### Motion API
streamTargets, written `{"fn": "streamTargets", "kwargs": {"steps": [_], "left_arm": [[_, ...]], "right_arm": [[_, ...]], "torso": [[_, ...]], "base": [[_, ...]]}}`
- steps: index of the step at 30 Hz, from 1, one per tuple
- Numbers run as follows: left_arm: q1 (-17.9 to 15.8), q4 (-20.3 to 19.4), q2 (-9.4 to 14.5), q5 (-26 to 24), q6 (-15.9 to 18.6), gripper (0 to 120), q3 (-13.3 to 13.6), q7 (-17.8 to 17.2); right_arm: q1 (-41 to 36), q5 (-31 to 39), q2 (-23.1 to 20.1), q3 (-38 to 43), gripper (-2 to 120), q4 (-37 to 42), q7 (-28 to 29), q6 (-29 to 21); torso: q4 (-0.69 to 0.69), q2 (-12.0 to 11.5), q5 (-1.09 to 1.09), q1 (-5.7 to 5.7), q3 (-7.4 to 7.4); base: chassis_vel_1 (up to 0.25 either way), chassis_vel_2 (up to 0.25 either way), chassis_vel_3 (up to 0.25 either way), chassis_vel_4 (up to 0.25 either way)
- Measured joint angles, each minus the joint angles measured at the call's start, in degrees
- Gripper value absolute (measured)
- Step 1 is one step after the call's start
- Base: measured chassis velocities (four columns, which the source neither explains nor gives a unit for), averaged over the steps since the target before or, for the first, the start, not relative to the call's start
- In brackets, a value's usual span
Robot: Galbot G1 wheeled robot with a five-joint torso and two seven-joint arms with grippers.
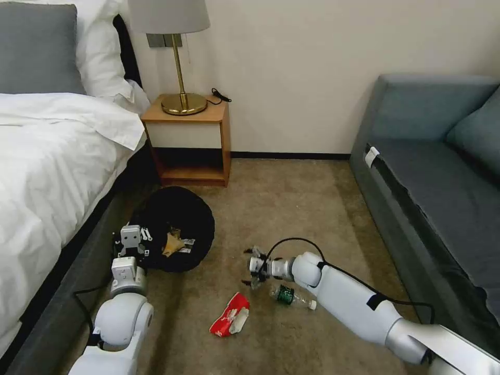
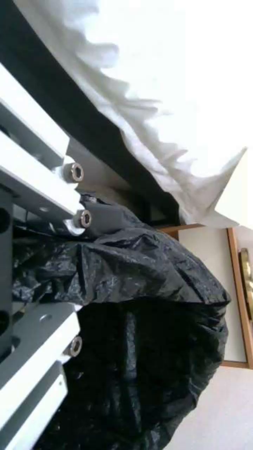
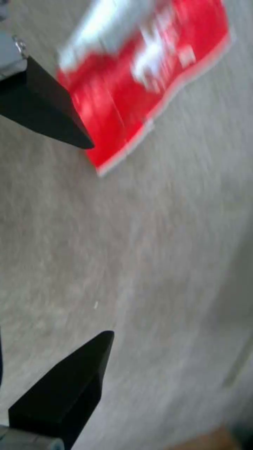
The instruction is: Pick up the trash bin, then pick up the garbage on the floor and place it into the trash bin.
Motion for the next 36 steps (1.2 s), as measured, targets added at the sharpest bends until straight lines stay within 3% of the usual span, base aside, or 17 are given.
{"fn": "streamTargets", "kwargs": {"steps": [8,21,36], "left_arm": [[0.3,-2.3,-1.6,0.0,1.6,4,1.2,-0.8],[1.3,-2.4,-2.3,0.0,1.5,4,1.4,-1.0],[2.7,-3.4,-2.2,0.0,1.2,4,1.5,-0.9]], "right_arm": [[1.1,-1.8,0.5,-4.2,100,0.0,-2.3,1.8],[1.9,-2.7,4.3,-9.4,100,-3.4,-2.2,2.8],[0.4,2.8,-2.4,-11.5,100,11.6,-1.9,-1.0]], "torso": [[0.0,0.0,0.01,0.0,0.0],[0.01,0.0,0.0,0.0,0.0],[0.0,0.0,0.0,-0.01,0.0]], "base": [[0.0,0.0,0.0,0.0],[0.0,0.0,0.0,0.0],[0.0,0.0,0.0,0.0]]}}
